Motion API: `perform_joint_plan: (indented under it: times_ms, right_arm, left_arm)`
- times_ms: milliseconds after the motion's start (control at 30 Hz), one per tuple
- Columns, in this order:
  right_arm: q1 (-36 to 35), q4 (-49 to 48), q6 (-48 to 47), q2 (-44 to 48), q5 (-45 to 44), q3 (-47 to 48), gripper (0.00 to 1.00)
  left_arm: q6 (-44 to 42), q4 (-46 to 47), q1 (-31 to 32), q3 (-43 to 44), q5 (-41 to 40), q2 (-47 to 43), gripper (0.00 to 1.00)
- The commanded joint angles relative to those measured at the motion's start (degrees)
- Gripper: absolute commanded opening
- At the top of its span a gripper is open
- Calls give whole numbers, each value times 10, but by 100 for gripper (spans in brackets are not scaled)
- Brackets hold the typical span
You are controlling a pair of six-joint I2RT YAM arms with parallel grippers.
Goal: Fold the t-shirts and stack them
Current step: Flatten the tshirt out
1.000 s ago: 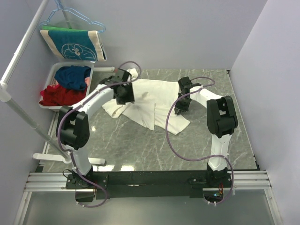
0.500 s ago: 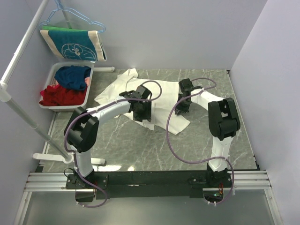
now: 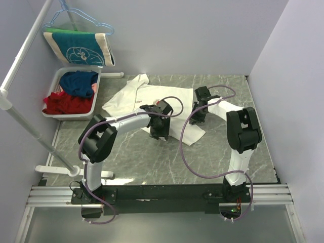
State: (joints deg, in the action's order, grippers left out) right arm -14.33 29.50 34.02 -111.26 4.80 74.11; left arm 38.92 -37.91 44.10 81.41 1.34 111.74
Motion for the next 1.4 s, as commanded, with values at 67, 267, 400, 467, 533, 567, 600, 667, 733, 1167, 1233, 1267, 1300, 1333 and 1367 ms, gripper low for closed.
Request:
perform_joint_plan:
  times_ms: [67,267,400,467,533,567,600,667,733,1167,1233,1267,1300,1333,1367]
  right_arm:
    - [8,20,-7,5,-18,-19,27]
    - [12,14,-6,9,-11,-25,26]
    - [15,8,-5,12,-5,-30,26]
    - [16,7,-4,12,-2,-34,26]
    - [18,5,-3,11,1,-34,26]
    - [18,4,-1,12,2,-34,26]
    - [18,4,-3,10,3,-34,26]
    - [18,4,-3,10,6,-35,26]
    - [18,3,-4,10,7,-35,26]
    - [22,6,0,10,18,-27,25]
    - [22,6,1,11,20,-27,24]
    - [21,6,0,10,21,-27,24]
    - [22,5,2,10,21,-25,24]
    - [22,5,1,10,21,-26,24]
    - [22,4,2,10,22,-25,23]
  left_arm:
    - [12,-17,16,57,-31,-2,54]
    - [11,-27,29,89,-36,36,54]
    - [16,-30,32,97,-56,60,52]
    - [20,-38,31,103,-80,71,52]
    - [22,-51,31,109,-105,77,51]
    - [23,-53,32,111,-110,80,51]
    - [24,-55,31,111,-115,81,51]
    - [25,-58,32,107,-122,81,52]
    - [25,-60,32,109,-123,87,52]
    - [27,-71,32,77,-115,105,28]
    - [23,-60,31,63,-105,100,20]
    - [20,-53,32,56,-100,95,8]
    - [20,-49,32,46,-99,91,3]
    - [18,-45,32,44,-95,85,1]
    - [15,-45,32,42,-98,82,1]
